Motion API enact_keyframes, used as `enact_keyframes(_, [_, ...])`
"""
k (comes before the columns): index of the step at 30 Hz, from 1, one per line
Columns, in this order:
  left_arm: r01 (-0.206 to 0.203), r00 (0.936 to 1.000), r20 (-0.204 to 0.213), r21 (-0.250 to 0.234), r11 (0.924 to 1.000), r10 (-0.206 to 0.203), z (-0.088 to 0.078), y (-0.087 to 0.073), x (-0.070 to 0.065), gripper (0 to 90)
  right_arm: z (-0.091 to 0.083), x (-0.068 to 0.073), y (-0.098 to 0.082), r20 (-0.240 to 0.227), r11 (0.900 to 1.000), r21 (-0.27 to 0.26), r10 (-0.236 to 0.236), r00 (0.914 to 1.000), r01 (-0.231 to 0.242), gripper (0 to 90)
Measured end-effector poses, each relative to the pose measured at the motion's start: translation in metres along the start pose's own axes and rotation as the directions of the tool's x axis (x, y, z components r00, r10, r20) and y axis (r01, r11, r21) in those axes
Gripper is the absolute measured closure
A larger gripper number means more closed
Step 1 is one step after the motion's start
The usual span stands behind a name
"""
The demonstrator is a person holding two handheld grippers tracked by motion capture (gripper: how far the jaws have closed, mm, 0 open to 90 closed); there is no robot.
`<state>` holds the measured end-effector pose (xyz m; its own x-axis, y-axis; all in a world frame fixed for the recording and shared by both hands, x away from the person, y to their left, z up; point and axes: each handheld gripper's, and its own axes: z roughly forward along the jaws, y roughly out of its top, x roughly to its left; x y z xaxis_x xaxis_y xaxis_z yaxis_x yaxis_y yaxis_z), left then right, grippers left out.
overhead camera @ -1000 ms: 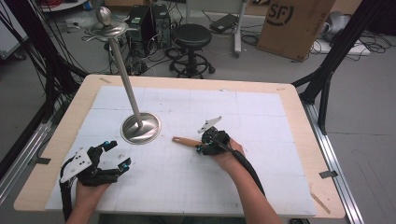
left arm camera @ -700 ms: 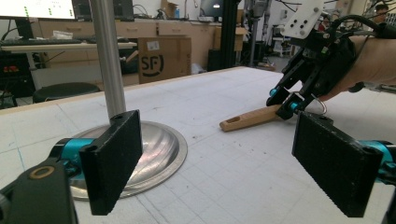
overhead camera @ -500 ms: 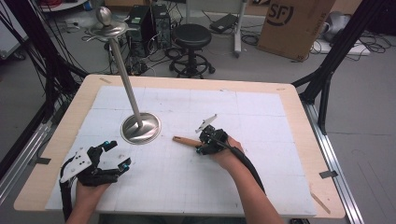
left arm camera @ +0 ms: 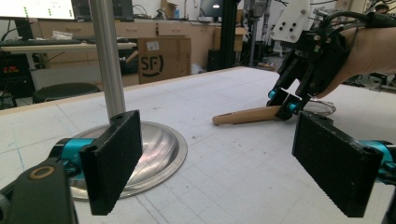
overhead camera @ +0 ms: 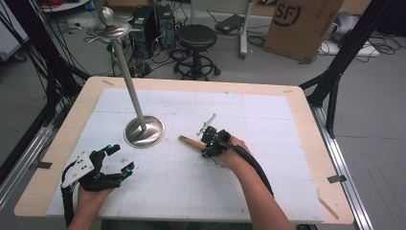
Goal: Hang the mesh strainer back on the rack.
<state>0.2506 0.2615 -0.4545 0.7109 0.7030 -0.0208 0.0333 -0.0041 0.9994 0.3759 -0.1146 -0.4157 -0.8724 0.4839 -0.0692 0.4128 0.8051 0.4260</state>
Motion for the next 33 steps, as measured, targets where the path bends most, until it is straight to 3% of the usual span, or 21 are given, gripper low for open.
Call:
enact_keyframes(12, [-0.001, 1.0000, -0.001, 0.001, 1.0000, 0.001, 0.000, 0.000, 0.000, 16.7, 0.001, -0.004, 0.000, -0.045, 0.999, 0.029, 0.044, 0.9980, -0.043, 61.9])
enact_keyframes(15, [-0.001, 1.0000, -0.002, 0.001, 1.0000, 0.001, 0.000, 0.000, 0.000, 16.7, 0.002, -0.005, 0.000, -0.048, 0.998, 0.028, 0.050, 0.9976, -0.049, 62.1])
enact_keyframes(18, [-0.003, 1.0000, -0.001, 0.000, 1.0000, 0.003, 0.000, 0.000, 0.000, 16.7, 0.002, -0.004, 0.001, -0.052, 0.998, 0.036, 0.050, 0.9974, -0.048, 67.7])
enact_keyframes(26, [-0.002, 1.0000, -0.001, 0.000, 1.0000, 0.002, 0.000, 0.000, 0.000, 16.7, 0.001, -0.004, 0.001, -0.050, 0.998, 0.033, 0.046, 0.9977, -0.044, 68.5])
enact_keyframes(29, [-0.001, 1.0000, -0.001, 0.000, 1.0000, 0.001, 0.000, 0.000, 0.000, 16.7, -0.004, -0.004, 0.002, -0.037, 0.999, 0.001, 0.047, 0.9982, -0.047, 68.5])
enact_keyframes(33, [0.000, 1.0000, -0.001, 0.001, 1.0000, 0.000, 0.000, 0.000, 0.000, 16.7, -0.016, -0.006, 0.003, -0.042, 0.994, -0.086, 0.057, 0.9975, -0.061, 68.6])
